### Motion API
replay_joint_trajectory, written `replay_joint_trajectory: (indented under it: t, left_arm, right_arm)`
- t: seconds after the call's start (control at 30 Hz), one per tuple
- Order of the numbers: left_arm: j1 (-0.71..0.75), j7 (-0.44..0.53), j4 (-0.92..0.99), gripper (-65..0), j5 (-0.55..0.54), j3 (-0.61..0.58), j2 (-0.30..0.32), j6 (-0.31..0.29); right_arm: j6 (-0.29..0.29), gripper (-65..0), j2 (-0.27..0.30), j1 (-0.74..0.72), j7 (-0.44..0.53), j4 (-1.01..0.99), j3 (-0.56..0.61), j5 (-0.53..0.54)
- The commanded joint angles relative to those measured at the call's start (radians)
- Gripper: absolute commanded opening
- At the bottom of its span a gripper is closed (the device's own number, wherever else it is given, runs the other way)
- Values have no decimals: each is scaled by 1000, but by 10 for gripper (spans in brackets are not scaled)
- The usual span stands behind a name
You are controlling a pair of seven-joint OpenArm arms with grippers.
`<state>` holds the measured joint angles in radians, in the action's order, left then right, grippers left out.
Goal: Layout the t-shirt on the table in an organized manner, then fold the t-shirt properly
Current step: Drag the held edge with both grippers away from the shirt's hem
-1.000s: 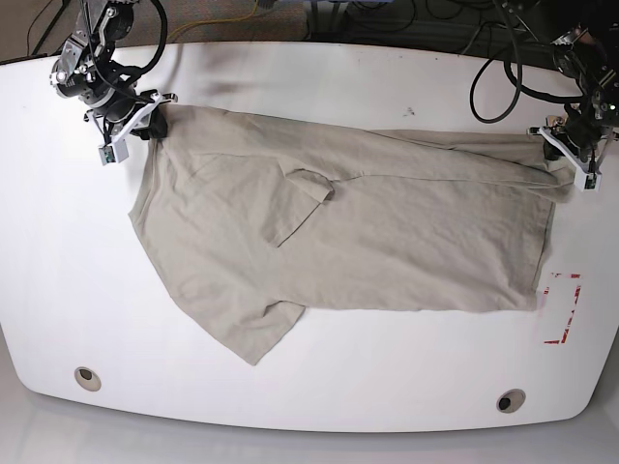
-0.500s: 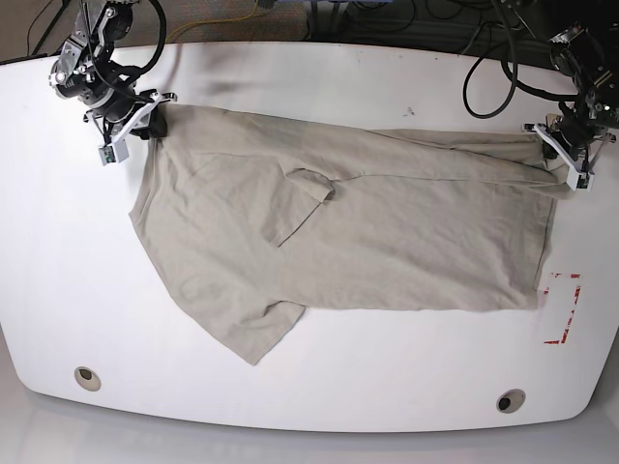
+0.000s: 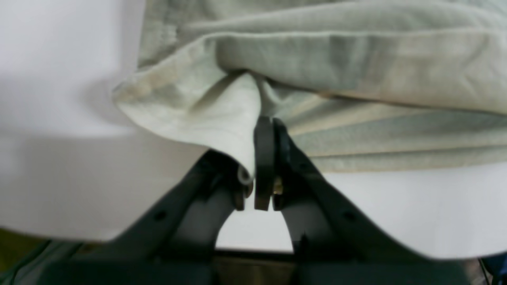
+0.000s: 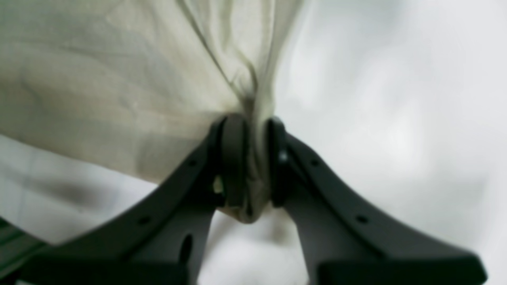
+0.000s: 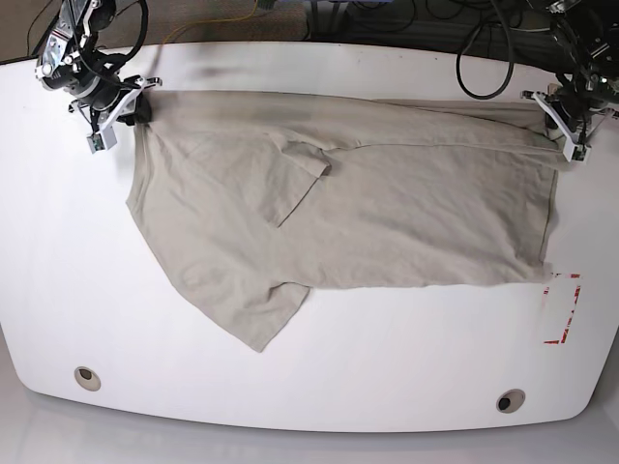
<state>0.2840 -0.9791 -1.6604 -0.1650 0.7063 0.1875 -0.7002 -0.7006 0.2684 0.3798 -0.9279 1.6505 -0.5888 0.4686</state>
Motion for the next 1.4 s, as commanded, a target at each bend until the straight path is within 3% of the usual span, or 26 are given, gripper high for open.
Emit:
replay_joint_trajectory:
  t: [0.0, 0.43, 0.93, 1.03, 1.23, 1.37]
  left_arm:
    - [30, -5, -51, -647, 2, 8, 13, 2]
    - [79, -28, -157, -649, 5, -3, -64, 2]
    - [100, -62, -192, -640, 5, -46, -62, 2]
    - [103, -62, -192, -588, 5, -44, -61, 2]
    - [133, -62, -209, -385, 3, -44, -61, 2]
    - [139, -62, -231, -317, 3, -44, -61, 2]
  right_arm:
    - [2, -555, 24, 20, -21, 10, -7, -26]
    - [2, -556, 29, 89, -44, 63, -116, -28]
    - [2, -523, 29, 97, -56, 70, -129, -31]
    - [2, -455, 29, 97, -56, 70, -129, -32]
    - [2, -281, 29, 95, -56, 70, -130, -32]
    - [2, -257, 29, 94, -56, 70, -130, -32]
